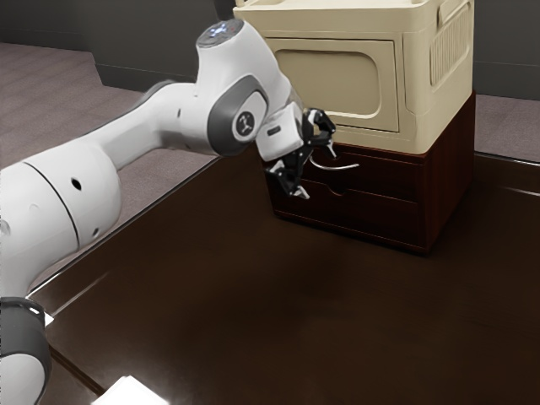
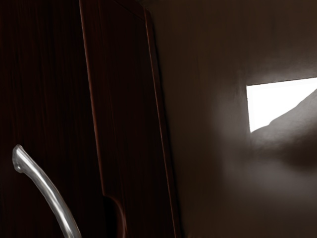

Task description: Pull the drawer handle with one arm to open the drawer

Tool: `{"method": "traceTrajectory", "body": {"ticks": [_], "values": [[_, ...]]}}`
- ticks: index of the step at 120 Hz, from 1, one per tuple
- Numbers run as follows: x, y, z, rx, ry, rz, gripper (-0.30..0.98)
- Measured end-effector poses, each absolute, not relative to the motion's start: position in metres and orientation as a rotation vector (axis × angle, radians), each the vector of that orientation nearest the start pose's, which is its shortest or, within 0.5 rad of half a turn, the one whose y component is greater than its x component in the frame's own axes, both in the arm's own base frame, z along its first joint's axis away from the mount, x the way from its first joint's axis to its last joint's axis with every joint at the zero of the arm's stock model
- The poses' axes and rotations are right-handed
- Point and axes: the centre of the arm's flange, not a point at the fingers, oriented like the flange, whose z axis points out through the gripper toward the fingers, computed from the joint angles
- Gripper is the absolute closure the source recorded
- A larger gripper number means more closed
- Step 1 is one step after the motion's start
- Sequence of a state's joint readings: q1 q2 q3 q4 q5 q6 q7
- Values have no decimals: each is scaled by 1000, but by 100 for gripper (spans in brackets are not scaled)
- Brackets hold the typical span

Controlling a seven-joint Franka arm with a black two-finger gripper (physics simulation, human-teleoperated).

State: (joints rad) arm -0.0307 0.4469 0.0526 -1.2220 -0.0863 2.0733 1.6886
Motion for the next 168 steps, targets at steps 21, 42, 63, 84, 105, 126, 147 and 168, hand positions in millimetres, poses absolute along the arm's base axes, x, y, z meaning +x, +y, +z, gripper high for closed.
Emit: {"method": "traceTrajectory", "body": {"ticks": [21,42,63,84,105,126,147,168], "values": [[729,3,556,-1897,2102,-454,0],[731,4,547,-1884,2120,-446,0],[733,6,541,-1878,2129,-439,0],[733,8,542,-1873,2129,-439,9],[732,10,544,-1880,2126,-435,22],[729,10,546,-1901,2132,-422,39],[725,10,549,-1930,2148,-398,53],[720,16,552,-1993,2152,-382,63]]}}
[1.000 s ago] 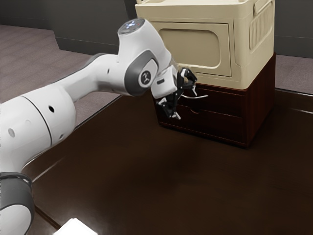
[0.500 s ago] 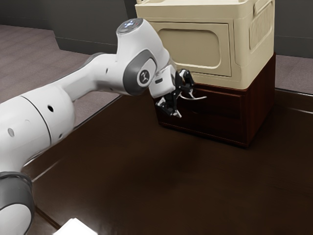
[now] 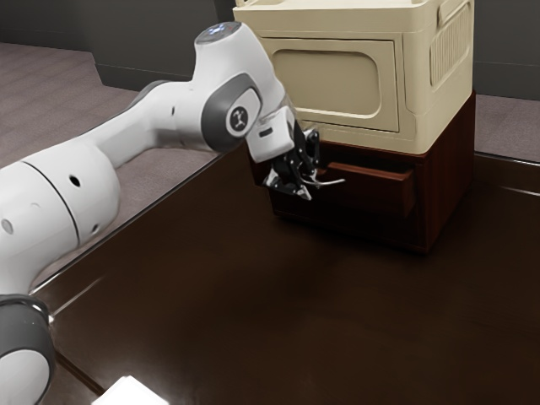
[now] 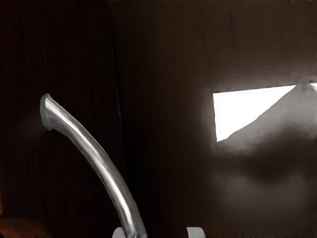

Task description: Pull the drawer handle with one arm to open the drawer

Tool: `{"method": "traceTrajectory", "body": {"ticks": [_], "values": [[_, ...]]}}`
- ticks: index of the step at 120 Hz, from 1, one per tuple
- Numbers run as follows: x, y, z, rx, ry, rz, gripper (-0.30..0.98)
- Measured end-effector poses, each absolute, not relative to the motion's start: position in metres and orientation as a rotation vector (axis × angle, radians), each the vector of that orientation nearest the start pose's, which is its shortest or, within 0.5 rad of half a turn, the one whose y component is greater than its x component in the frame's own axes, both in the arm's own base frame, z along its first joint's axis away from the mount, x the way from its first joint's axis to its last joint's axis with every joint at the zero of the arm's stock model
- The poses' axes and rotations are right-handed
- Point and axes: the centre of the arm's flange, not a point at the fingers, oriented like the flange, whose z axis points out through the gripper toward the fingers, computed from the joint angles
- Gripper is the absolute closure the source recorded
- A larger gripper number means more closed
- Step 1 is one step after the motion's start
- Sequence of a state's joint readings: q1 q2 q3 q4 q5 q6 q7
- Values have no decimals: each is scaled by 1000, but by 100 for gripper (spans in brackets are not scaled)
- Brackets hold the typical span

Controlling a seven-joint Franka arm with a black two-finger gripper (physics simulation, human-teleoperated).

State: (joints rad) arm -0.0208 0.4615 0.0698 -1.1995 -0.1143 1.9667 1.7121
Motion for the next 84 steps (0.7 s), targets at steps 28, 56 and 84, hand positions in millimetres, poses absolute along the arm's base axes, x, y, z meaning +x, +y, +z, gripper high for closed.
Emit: {"method": "traceTrajectory", "body": {"ticks": [28,56,84], "values": [[714,22,559,-2099,2127,-366,68],[704,21,567,-2179,2105,-345,70],[689,21,567,-2254,2087,-316,68]]}}
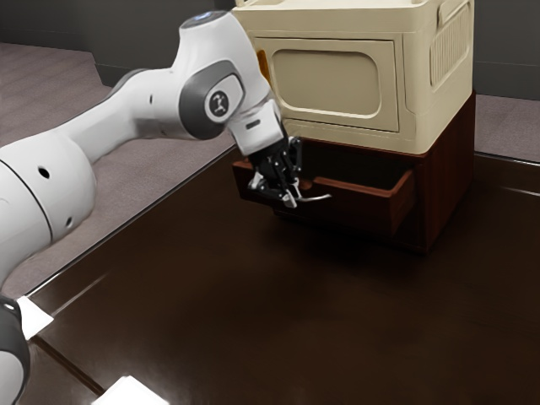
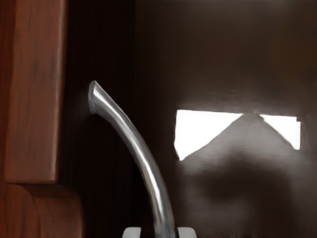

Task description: Pull the drawer handle with one arm to open the drawer

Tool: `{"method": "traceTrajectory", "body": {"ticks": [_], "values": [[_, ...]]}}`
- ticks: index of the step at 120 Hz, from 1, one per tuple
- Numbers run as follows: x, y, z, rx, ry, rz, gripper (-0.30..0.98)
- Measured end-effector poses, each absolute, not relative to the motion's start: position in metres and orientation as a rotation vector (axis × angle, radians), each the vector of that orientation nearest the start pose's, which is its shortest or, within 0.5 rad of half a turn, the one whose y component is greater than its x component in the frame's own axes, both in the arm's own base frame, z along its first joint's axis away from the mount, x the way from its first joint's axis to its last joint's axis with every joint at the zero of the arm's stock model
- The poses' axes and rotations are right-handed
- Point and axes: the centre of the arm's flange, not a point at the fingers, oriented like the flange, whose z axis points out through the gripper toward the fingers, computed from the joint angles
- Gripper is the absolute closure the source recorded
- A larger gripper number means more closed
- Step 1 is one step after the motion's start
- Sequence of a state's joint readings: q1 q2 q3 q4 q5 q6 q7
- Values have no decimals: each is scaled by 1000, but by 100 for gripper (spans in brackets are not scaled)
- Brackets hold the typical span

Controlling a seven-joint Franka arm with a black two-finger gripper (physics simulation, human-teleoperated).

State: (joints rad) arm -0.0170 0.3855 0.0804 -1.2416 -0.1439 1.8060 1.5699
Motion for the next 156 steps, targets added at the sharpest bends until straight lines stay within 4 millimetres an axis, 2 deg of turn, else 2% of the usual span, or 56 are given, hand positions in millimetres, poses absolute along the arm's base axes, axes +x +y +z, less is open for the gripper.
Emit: {"method": "traceTrajectory", "body": {"ticks": [27,67,119,129,137,156], "values": [[673,18,566,-2304,2078,-294,70],[637,15,565,-2353,2060,-286,70],[591,15,577,-2369,2016,-332,67],[583,14,587,-2358,2005,-357,67],[575,13,604,-2339,1992,-391,64],[550,4,653,-2265,1967,-481,34]]}}
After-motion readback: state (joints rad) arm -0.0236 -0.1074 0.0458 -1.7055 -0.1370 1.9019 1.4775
